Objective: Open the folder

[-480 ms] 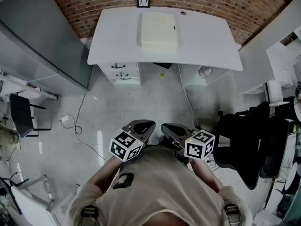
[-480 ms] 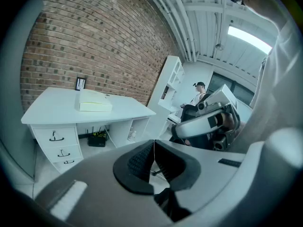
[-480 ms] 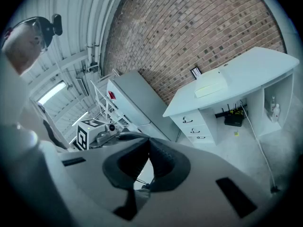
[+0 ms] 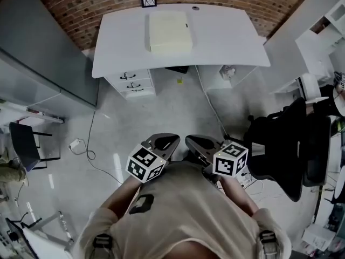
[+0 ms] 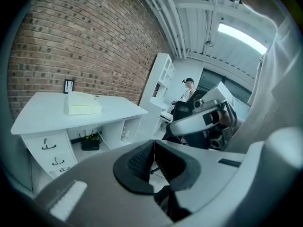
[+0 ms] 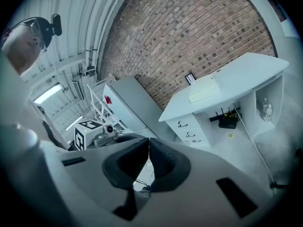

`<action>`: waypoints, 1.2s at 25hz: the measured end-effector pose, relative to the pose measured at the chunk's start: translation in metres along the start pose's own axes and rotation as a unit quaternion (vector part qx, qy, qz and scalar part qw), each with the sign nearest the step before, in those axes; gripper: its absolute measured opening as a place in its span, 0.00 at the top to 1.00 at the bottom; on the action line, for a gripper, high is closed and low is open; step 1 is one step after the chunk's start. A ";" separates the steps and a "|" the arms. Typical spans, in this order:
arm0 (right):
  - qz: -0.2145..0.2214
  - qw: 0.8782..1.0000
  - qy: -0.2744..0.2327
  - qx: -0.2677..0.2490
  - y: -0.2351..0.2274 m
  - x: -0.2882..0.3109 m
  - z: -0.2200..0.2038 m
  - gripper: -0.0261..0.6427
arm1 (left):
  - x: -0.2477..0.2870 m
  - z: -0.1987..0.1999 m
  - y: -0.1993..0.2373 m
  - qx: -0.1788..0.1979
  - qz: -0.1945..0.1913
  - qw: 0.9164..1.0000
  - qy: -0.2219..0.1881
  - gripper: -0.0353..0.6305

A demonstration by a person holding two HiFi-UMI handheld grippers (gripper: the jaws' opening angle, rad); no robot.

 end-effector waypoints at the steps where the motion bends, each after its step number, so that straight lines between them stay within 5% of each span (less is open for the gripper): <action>1: -0.003 1.000 -0.004 0.001 -0.004 -0.003 0.002 0.95 | 0.005 0.001 -0.002 0.004 -0.004 1.000 0.002 0.94; 15: -0.003 0.999 -0.047 0.018 -0.084 -0.066 0.062 0.95 | 0.109 0.031 -0.041 0.055 -0.013 0.998 0.030 0.94; 30: 0.041 0.998 -0.025 0.041 -0.157 -0.107 0.099 0.95 | 0.199 0.046 -0.075 0.071 0.013 0.996 0.060 0.94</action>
Point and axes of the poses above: the fingertips, and each gripper's own axes: x forward along the fingers, y to its left, z out of its top, the point moved 7 cm from there along -x, backward along the fingers, and after that the axes turned 12 degrees about -y, right-handed, at the moved point
